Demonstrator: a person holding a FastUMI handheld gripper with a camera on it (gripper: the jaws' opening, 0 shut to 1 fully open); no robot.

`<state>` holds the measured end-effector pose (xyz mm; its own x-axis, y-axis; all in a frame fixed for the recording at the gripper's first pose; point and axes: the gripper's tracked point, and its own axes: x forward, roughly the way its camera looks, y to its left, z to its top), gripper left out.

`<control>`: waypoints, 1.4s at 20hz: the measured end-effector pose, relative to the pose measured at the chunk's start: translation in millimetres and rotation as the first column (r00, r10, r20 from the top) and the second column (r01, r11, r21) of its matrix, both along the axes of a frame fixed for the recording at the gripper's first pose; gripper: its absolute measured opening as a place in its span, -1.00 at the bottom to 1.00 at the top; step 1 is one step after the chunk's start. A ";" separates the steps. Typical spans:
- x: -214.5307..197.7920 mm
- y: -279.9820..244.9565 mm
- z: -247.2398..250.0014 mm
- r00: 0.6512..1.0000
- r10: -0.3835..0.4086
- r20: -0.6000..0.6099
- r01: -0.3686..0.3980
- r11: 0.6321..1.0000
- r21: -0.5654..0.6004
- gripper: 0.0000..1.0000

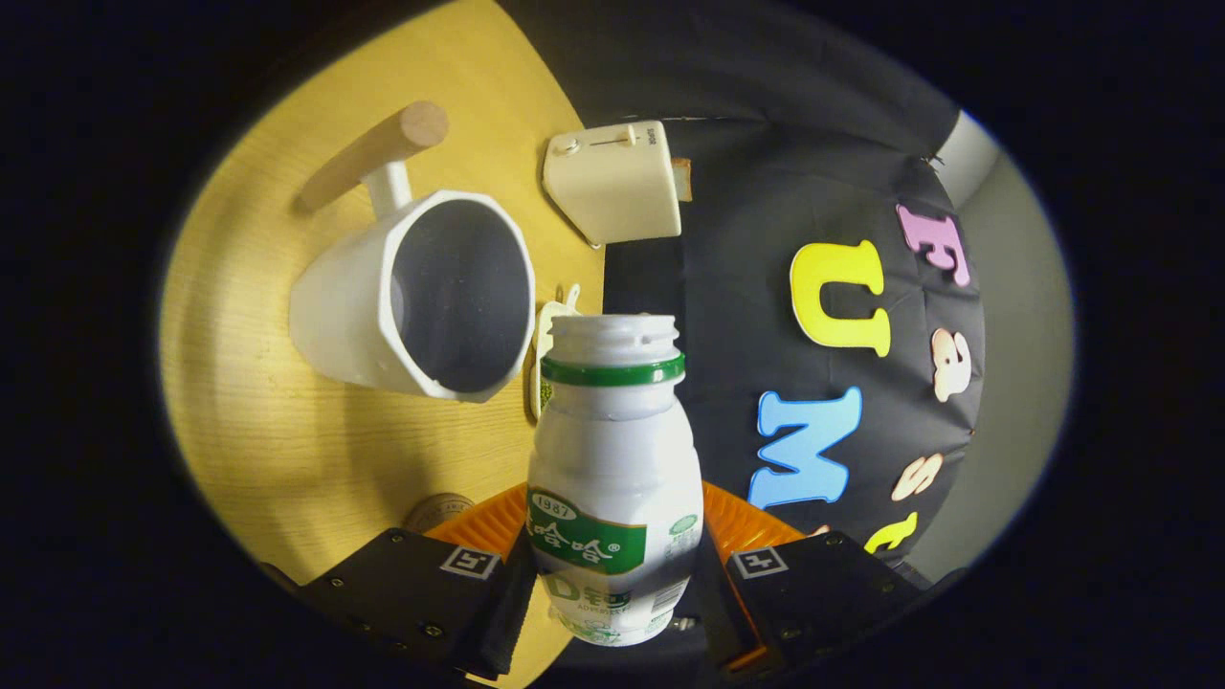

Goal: Take the bottle from table, then pour the juice into the cup, finally place the bottle on the coaster

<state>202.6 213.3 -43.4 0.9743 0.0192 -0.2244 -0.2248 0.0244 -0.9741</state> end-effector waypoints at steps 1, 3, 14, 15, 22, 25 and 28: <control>-0.7 -1.0 -2.4 1.000 -0.005 -0.019 0.006 0.999 0.051 0.47; -1.6 -3.7 -6.8 0.998 -0.016 -0.054 0.023 0.991 0.135 0.46; -1.5 -22.0 3.7 0.998 -0.047 -0.050 0.062 0.938 0.341 0.47; -1.1 -21.8 6.5 0.998 -0.047 -0.043 0.060 0.929 0.365 0.47; -0.6 -21.3 10.3 0.997 -0.030 -0.067 0.062 0.837 0.544 0.47; -2.7 -24.7 8.4 0.996 -0.018 -0.083 0.064 0.799 0.597 0.47; -3.8 -30.1 14.1 0.997 -0.011 -0.076 0.059 0.746 0.663 0.47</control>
